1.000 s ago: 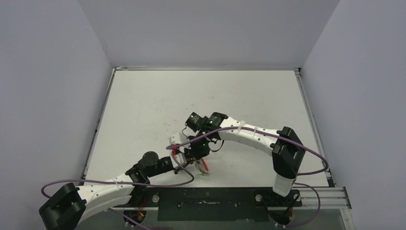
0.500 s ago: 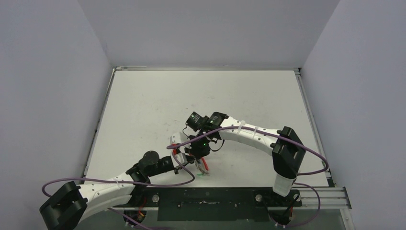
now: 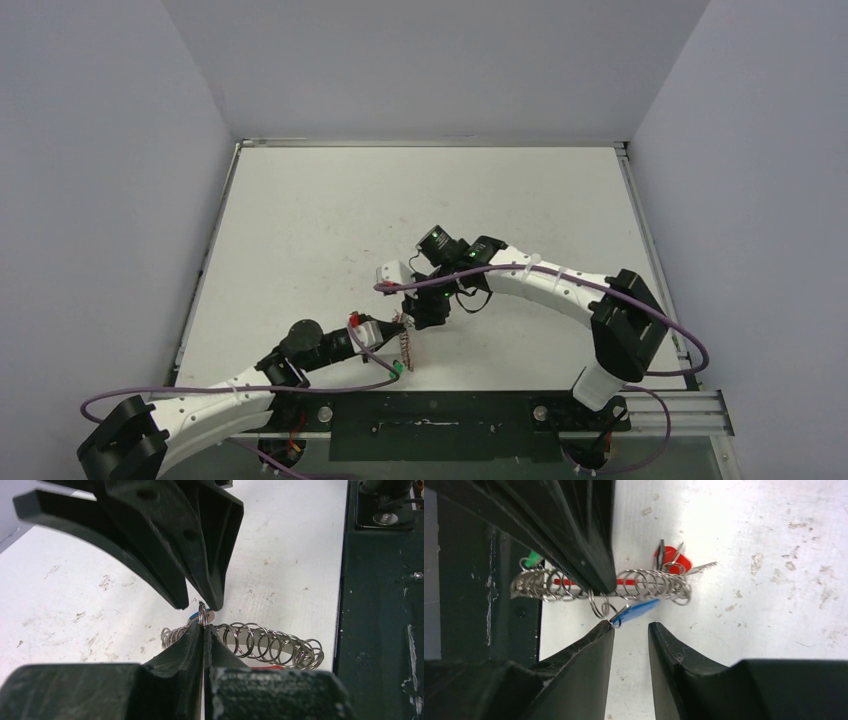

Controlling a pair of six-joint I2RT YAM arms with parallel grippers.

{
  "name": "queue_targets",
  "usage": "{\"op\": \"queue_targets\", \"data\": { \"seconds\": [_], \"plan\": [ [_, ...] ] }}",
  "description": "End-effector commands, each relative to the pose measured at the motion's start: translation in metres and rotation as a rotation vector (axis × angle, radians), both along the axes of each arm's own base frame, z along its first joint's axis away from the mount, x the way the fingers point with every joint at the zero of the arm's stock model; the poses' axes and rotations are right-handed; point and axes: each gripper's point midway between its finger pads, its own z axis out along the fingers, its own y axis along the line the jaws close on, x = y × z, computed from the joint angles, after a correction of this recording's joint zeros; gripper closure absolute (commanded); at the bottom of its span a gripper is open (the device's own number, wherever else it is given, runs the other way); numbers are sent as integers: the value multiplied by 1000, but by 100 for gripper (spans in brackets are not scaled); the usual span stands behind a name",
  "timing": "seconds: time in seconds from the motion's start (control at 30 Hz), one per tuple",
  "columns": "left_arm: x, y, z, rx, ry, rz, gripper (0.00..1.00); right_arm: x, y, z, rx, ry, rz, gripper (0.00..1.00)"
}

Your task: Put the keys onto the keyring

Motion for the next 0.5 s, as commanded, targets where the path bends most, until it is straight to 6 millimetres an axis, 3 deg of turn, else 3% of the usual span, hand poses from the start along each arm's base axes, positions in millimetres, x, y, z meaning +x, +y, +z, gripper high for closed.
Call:
{"op": "queue_targets", "data": {
  "seconds": [0.0, 0.47],
  "plan": [
    [1, -1, 28, -99, -72, 2, 100, 6, 15, 37, 222, -34, 30, 67],
    [1, 0, 38, -126, -95, 3, 100, -10, 19, 52, 435, -27, 127, 69]
  ]
}}
